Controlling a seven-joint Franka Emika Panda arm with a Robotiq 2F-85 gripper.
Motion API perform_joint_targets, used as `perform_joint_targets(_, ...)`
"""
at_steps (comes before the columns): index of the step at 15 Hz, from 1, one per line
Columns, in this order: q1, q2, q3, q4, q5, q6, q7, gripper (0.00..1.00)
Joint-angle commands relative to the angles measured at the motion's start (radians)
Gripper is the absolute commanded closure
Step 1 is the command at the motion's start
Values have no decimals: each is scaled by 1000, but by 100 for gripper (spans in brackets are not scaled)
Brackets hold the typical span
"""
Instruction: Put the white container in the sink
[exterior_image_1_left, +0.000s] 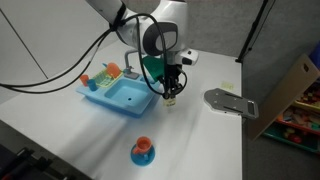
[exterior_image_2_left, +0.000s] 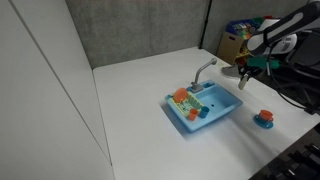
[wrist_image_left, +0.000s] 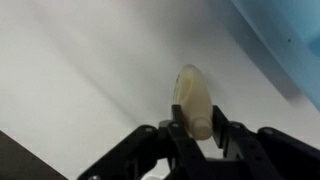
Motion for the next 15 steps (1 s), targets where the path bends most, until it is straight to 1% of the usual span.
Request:
perform_joint_targets(1,11,-121,17,-113,-50,-9,-81,91)
perform_joint_targets(6,6,-226,51,-206,-84,-19,-200,91)
perform_joint_targets(7,11,-156,42,-142,-76,-7,-147,68)
perform_joint_targets(10,10,-195,49,-177,-78,-9,-174,68)
perform_joint_targets(15,9,-198,50,-183,-79,-9,-181,68)
